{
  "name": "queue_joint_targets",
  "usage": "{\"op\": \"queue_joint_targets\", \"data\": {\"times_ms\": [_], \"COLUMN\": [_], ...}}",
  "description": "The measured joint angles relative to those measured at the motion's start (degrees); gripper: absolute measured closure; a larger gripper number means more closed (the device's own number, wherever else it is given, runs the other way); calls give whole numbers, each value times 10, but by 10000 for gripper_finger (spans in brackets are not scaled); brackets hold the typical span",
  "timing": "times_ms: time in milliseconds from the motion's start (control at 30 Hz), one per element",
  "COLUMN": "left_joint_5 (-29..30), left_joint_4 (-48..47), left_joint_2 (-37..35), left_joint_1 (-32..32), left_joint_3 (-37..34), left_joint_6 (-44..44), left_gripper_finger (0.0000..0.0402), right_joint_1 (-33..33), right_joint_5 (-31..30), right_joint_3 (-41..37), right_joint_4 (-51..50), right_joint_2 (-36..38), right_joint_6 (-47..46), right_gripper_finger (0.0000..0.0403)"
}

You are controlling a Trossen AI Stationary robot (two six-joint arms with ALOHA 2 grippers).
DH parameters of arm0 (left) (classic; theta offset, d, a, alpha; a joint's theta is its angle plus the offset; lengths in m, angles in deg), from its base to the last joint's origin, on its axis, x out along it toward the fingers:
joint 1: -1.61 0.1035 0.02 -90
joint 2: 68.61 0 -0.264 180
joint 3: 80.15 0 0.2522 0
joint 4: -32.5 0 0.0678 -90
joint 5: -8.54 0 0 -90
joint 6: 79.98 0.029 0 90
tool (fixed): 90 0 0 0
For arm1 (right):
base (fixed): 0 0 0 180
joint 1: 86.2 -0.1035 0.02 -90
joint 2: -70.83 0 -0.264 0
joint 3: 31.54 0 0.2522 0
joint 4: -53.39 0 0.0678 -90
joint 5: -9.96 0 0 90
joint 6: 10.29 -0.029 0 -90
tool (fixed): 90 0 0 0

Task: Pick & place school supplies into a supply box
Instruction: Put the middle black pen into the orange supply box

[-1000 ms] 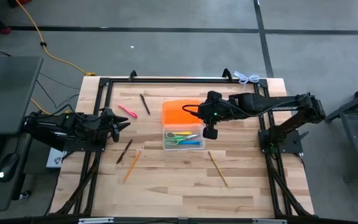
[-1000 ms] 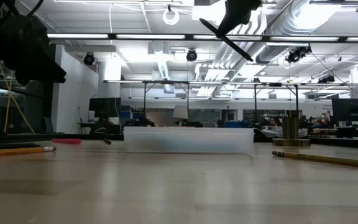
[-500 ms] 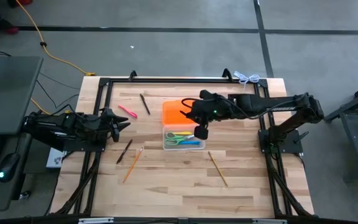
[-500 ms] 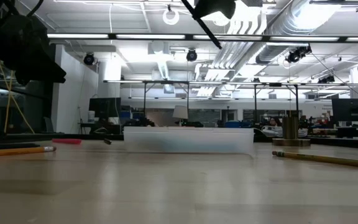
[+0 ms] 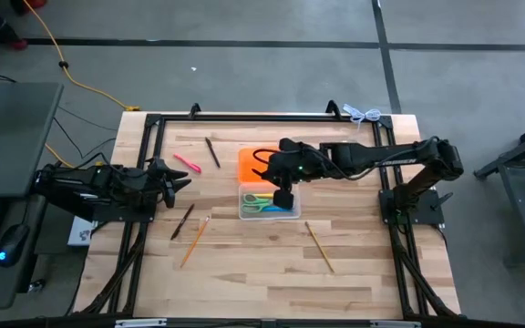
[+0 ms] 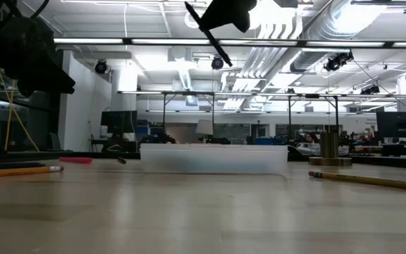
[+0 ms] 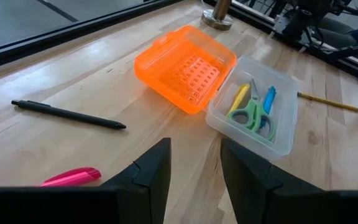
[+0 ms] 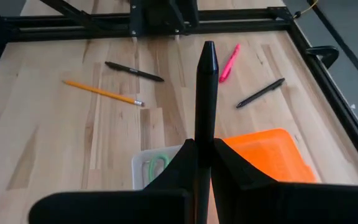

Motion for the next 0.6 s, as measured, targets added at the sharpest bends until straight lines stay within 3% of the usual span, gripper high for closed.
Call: {"op": "queue_joint_targets", "data": {"times_ms": [600], "left_joint_5": [0], "left_joint_4": [-4], "left_joint_2": [0], "left_joint_1": [0], "left_joint_3": [0], "left_joint_6": [0], "left_gripper_finger": [231], "right_joint_1": [-1], "right_joint_5": [28], "right_joint_3": [0], "right_joint_4": [14], "right_joint_2": [-61], "right_joint_6": [-1], "right_gripper_finger": [392]}}
